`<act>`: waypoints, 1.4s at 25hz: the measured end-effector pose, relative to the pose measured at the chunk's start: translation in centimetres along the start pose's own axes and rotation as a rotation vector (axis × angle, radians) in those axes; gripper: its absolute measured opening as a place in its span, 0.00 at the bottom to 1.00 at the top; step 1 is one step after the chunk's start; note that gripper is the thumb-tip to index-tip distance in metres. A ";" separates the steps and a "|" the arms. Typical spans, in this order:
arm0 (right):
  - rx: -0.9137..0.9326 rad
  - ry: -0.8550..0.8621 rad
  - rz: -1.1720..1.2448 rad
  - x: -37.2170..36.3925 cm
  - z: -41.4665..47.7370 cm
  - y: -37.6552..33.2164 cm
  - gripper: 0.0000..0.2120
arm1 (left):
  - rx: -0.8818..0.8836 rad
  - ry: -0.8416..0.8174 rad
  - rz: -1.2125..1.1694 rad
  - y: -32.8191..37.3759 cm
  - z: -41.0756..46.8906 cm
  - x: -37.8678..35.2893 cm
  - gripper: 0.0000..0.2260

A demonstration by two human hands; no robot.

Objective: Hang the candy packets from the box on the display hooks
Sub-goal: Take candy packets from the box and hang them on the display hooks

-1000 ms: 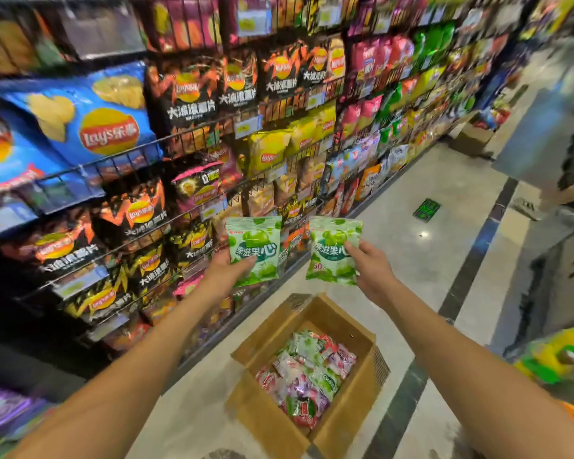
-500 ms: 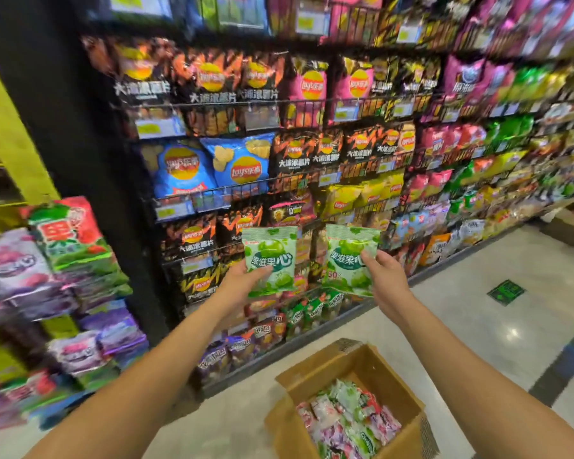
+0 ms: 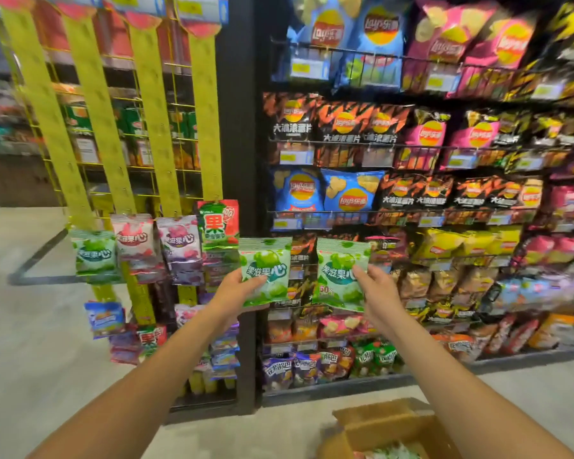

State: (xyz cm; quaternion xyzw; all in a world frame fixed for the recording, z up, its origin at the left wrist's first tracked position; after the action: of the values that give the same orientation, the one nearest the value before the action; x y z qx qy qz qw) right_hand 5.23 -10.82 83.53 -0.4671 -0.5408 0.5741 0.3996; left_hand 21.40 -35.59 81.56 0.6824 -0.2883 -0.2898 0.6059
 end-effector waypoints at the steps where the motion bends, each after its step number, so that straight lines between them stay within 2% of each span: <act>1: -0.005 -0.021 -0.007 -2.1 -0.1 0.1 0.15 | 0.002 0.016 -0.011 0.3 -0.1 1.9 0.09; 9: -0.010 -0.192 -0.039 -19.4 -1.3 0.6 0.08 | -0.012 0.247 -0.012 1.6 0.5 17.6 0.08; 10: -0.021 -0.208 -0.031 -21.8 -1.7 0.7 0.07 | -0.011 0.275 -0.015 1.6 0.8 19.7 0.11; 13: -0.051 -0.289 -0.009 -29.1 -2.7 1.6 0.12 | -0.051 0.320 -0.041 1.4 3.2 26.9 0.33; 14: -0.052 -0.305 -0.004 -31.4 -2.8 2.1 0.13 | -0.049 0.335 -0.058 1.2 4.2 29.3 0.36; 15: -0.044 -0.323 -0.003 -33.6 -2.9 2.4 0.16 | -0.043 0.338 -0.076 1.4 4.8 31.2 0.33; 16: -0.027 -0.320 0.011 -35.6 -2.9 2.5 0.21 | -0.041 0.353 -0.088 2.0 5.1 32.7 0.24; 17: -0.014 -0.330 0.014 -37.2 -2.7 2.8 0.31 | -0.044 0.349 -0.101 2.4 5.7 34.0 0.16; 18: -0.008 -0.336 0.005 -39.2 -2.5 3.2 0.41 | -0.035 0.353 -0.102 2.5 6.7 35.7 0.11; 19: -0.014 -0.342 0.005 -40.9 -2.2 3.6 0.45 | -0.037 0.343 -0.111 2.8 7.5 37.1 0.09; 20: -0.015 -0.334 0.016 -42.6 -2.0 4.0 0.42 | -0.030 0.344 -0.115 3.0 8.4 38.5 0.09; 23: -0.030 -0.274 -0.034 -46.1 -2.6 3.8 0.22 | -0.005 0.376 -0.138 2.8 11.4 42.3 0.09; 27: -0.026 -0.214 -0.053 -48.4 -2.3 4.8 0.28 | 0.050 0.365 -0.145 2.4 15.2 44.4 0.11; 31: -0.045 -0.191 -0.070 -49.2 -1.7 5.3 0.17 | 0.087 0.329 -0.194 2.4 18.7 44.7 0.11; 35: -0.066 -0.173 -0.050 -49.3 -1.1 5.2 0.17 | 0.112 0.304 -0.249 2.2 21.4 44.5 0.16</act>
State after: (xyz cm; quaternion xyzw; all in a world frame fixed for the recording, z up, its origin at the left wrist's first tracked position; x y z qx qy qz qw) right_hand 18.55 -58.55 83.47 -0.4150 -0.6033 0.5841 0.3502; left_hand 34.96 -83.04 79.63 0.7813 -0.1224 -0.2396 0.5631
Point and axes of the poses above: each hand's wrist, its own z-axis towards the middle knuckle, its own x-axis out of the back of the hand, y = z × x, the point moved 7 cm from there along z, towards the middle knuckle, and after that the axes turned 12 degrees about y, right-handed, at the moved point
